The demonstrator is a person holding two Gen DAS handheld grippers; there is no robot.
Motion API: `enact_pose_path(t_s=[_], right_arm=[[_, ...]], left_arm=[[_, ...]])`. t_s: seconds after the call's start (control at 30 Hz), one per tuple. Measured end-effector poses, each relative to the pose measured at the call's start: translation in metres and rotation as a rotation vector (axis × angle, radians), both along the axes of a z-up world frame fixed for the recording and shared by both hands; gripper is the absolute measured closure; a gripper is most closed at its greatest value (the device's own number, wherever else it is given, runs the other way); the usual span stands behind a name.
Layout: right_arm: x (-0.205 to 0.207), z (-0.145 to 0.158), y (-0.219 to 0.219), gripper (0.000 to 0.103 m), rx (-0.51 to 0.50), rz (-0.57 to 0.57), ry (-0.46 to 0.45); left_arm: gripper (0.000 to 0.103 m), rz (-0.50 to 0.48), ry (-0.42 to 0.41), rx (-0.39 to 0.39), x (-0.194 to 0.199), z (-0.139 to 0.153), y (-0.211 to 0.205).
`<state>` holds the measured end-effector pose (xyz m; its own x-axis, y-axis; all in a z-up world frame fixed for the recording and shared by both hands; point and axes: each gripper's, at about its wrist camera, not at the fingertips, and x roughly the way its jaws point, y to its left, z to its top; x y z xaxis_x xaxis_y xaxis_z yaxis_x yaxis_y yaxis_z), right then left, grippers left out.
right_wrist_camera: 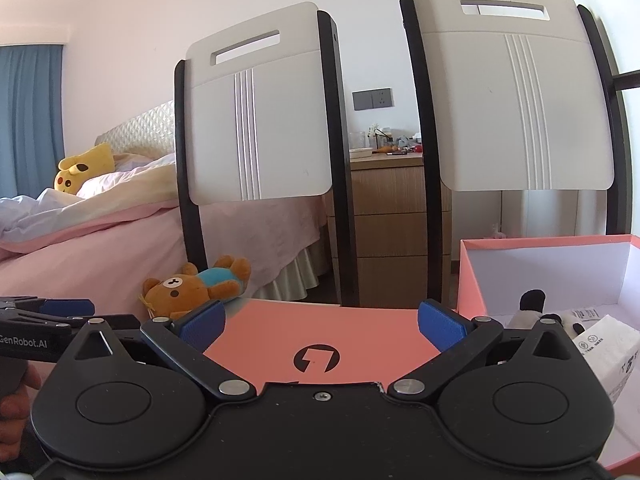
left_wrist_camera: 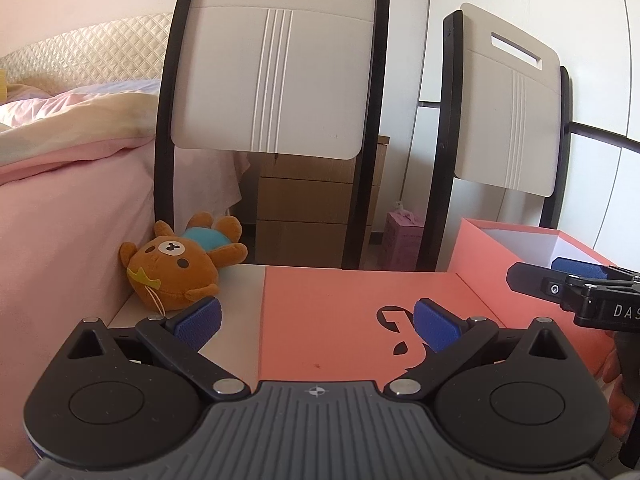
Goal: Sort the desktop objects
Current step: 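Move the right gripper toward the brown teddy bear in blue shirt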
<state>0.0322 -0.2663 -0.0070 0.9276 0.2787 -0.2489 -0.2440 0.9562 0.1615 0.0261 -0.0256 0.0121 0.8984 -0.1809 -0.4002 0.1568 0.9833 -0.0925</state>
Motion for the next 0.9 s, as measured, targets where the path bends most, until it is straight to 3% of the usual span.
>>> enact_pose_path(t_s=[0.5,0.73,0.9], right_arm=[[0.032,0.003,0.042,0.001,-0.022,0.089,0.009],[0.070,0.020,0.073,0.001,0.024,0.175,0.066],[0.117,0.028,0.099,0.001,0.122,0.205,0.137]], left_arm=[[0.000,0.021,-0.013,-0.015,-0.011,0.004,0.038],[0.000,0.019,-0.035,-0.043,-0.021,0.006,0.059],[0.000,0.030,-0.051,-0.058,-0.027,0.007,0.071]])
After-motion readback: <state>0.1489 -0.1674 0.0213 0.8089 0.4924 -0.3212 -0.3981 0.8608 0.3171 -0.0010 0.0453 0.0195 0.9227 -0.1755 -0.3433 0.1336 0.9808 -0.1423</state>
